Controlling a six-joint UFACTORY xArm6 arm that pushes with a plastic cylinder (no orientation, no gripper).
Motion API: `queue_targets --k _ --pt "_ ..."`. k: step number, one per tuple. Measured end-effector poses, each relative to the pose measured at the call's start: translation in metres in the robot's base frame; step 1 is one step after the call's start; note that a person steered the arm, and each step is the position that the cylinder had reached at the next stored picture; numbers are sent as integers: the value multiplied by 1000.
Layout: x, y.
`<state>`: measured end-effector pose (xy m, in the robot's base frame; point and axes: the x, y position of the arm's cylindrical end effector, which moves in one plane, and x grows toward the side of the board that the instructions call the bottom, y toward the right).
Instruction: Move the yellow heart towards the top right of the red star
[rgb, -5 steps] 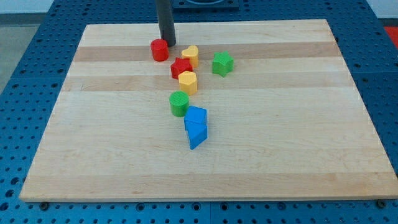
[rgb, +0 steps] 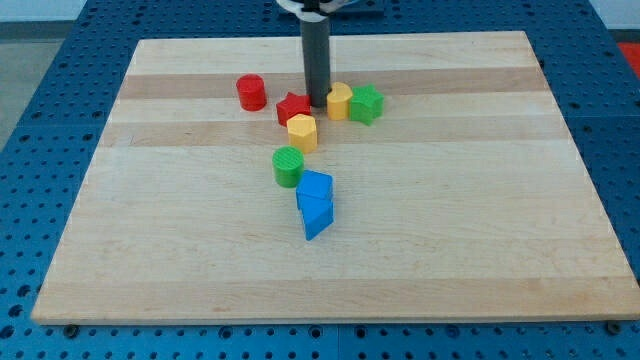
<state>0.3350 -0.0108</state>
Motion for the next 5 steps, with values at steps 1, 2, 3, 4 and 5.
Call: queue_targets --k 1,2,3,4,5 --pt "20 21" --pt "33 53" --pt "52 57" --pt "84 63" --pt "89 93"
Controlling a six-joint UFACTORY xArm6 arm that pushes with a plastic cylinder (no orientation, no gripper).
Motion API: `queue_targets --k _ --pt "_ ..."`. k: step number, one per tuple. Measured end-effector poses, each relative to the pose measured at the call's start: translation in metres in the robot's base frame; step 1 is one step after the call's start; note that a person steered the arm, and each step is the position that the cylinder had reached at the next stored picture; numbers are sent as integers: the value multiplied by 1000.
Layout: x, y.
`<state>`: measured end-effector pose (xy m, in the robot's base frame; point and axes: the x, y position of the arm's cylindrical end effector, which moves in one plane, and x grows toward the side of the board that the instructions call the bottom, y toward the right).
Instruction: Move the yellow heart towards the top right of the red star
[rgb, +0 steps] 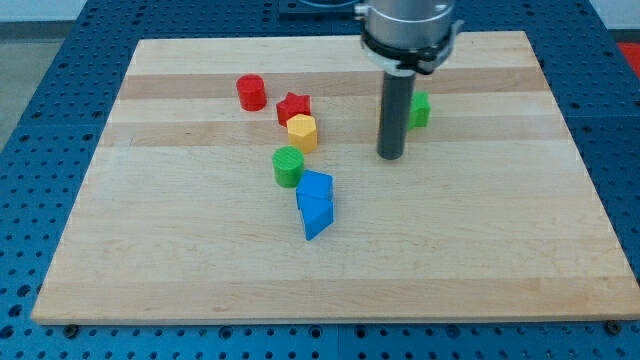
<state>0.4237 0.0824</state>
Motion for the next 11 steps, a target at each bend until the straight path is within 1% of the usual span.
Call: queue_targets --k 1,2,4,7,8,9,10,11 --pt "-5 36" --pt "-21 30" --pt "-26 -18" --pt "-93 -19" --pt "-85 -19" --pt "-62 -21" --pt "-55 -46" --pt "-57 -67"
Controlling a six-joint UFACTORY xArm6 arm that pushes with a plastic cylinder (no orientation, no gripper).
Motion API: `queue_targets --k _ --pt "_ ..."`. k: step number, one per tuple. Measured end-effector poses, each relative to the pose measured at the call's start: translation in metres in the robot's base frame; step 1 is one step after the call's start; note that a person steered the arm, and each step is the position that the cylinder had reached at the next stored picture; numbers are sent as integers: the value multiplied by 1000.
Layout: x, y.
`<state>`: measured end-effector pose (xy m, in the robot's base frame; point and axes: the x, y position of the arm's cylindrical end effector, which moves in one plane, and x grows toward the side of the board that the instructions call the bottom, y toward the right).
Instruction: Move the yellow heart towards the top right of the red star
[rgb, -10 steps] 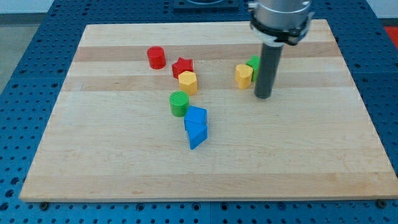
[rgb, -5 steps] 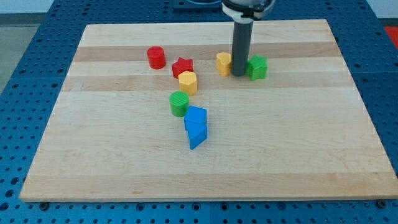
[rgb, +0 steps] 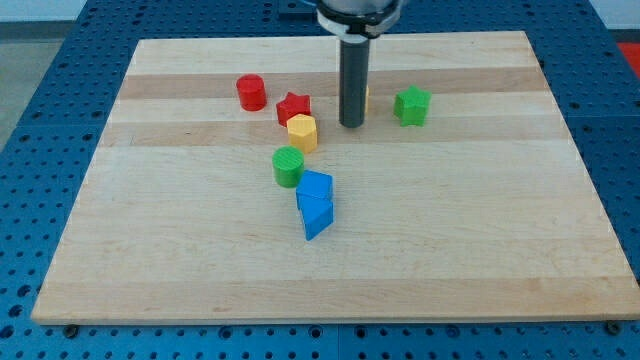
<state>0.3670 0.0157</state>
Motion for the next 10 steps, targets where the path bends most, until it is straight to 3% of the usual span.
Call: queue_targets --k 2,6,8,10 --pt "-34 2" --pt "-47 65" --pt "-67 49" --pt "-12 34"
